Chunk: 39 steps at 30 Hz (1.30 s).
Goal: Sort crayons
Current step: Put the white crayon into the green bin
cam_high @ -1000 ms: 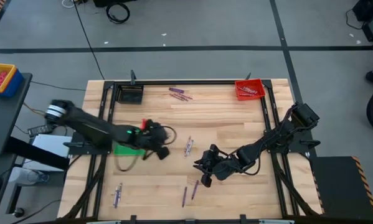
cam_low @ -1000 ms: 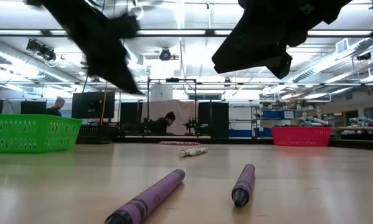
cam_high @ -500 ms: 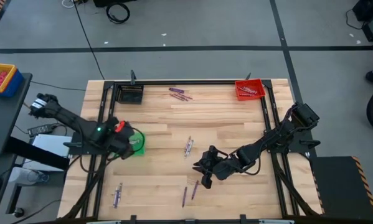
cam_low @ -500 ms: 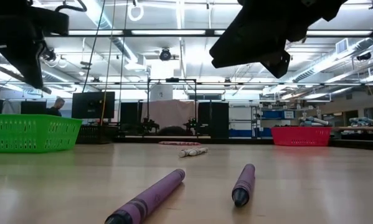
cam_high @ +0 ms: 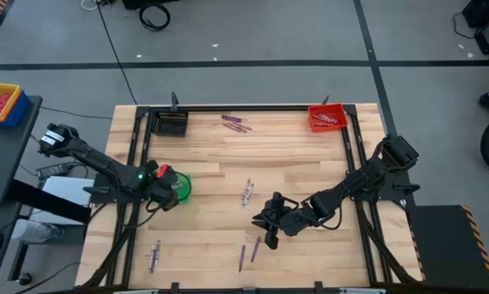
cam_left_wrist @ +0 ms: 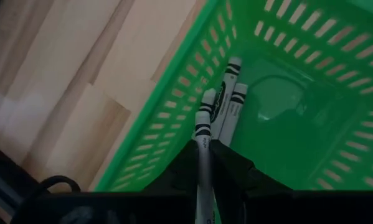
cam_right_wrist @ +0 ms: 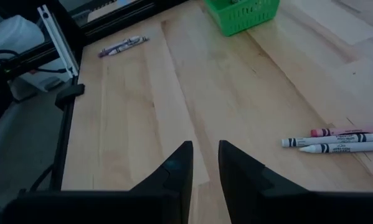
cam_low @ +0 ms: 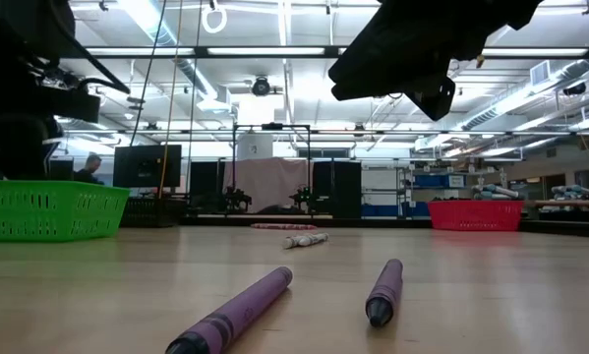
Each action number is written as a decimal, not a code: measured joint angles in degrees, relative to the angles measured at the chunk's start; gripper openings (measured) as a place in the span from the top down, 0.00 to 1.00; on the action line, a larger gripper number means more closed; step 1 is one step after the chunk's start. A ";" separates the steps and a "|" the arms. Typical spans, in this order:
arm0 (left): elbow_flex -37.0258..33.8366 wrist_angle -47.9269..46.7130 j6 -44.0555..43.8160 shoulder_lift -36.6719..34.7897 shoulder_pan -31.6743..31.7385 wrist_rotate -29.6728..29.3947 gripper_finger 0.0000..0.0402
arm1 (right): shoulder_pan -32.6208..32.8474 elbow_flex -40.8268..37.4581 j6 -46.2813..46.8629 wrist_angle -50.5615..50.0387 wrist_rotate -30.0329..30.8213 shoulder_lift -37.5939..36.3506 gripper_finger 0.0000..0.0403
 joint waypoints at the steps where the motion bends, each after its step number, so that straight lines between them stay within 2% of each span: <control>1: 0.00 -0.06 0.36 0.00 -0.01 0.00 0.88 | 0.00 0.00 -0.04 -0.13 0.00 0.00 0.80; 7: 1.44 -0.48 0.65 -0.02 -0.01 2.69 0.75 | 0.00 0.00 -0.15 -0.13 -0.02 0.00 0.80; 10: 6.03 -0.46 0.74 -0.02 -0.01 4.35 0.69 | 0.00 0.00 -0.18 -0.15 -0.09 0.00 0.80; 13: 12.71 1.73 3.46 -0.02 -0.08 3.31 0.65 | 0.00 -0.02 -0.20 -0.54 -0.07 -0.02 0.80; 15: 16.18 8.13 7.70 -0.11 -0.70 -0.63 0.64 | -0.10 0.00 -0.19 -1.71 -0.07 -0.04 0.80; 19: 16.72 30.47 19.78 0.77 -2.95 -8.72 0.64 | -0.17 0.00 0.88 -5.34 -0.07 -0.05 0.80; 23: 13.36 48.10 24.36 7.79 -2.99 -10.90 0.64 | -0.07 -0.02 5.54 -13.50 -0.13 -1.61 0.80; 27: 12.67 60.69 23.15 21.08 -3.40 -10.65 0.64 | 0.71 0.00 12.52 -24.48 1.73 -5.36 0.80; 29: 13.84 62.97 23.23 28.22 -3.65 -10.63 0.64 | 1.79 -0.02 15.24 -29.18 4.69 -7.16 0.80; 33: 18.05 63.81 22.19 37.60 -3.64 -10.89 0.64 | 4.27 -0.02 18.13 -32.49 10.36 -9.46 0.80; 39: 23.53 63.59 22.33 44.03 -4.04 -13.82 0.64 | 5.98 0.04 18.04 -32.11 12.98 -10.49 0.80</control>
